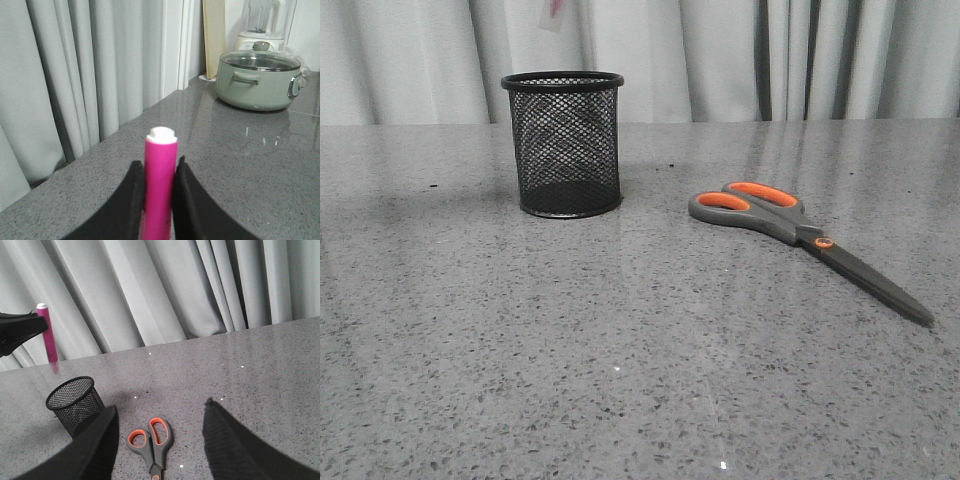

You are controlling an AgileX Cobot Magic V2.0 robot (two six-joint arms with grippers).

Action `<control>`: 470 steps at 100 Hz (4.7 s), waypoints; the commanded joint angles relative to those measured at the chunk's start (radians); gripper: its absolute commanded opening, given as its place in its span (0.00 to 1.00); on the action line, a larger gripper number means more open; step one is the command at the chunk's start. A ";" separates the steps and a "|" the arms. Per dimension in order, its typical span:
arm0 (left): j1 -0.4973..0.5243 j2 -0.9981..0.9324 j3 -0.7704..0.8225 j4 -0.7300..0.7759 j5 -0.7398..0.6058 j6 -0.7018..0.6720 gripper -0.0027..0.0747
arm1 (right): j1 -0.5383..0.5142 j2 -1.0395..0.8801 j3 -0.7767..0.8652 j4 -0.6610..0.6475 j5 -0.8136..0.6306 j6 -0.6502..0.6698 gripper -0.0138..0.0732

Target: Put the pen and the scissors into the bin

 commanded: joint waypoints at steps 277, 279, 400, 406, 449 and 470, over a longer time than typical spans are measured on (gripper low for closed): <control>0.046 -1.125 0.406 0.283 -0.120 -0.433 0.01 | 0.270 1.325 -0.724 -0.133 0.449 -0.177 0.64; 0.046 -1.125 0.406 0.283 -0.120 -0.433 0.01 | 0.270 1.331 -0.730 -0.133 0.456 -0.178 0.64; 0.046 -1.125 0.406 0.283 -0.105 -0.433 0.01 | 0.268 1.421 -0.749 -0.129 0.450 -0.131 0.08; 0.046 -1.125 0.406 0.283 -0.105 -0.433 0.01 | 0.267 1.383 -0.749 -0.129 0.427 -0.131 0.08; 0.046 -1.125 0.406 0.285 -0.122 -0.433 0.01 | 0.273 1.055 -0.749 -0.078 -0.010 -0.131 0.08; 0.046 -1.125 0.406 0.285 -0.122 -0.433 0.01 | 0.358 1.073 -0.722 -0.077 -0.381 -0.131 0.08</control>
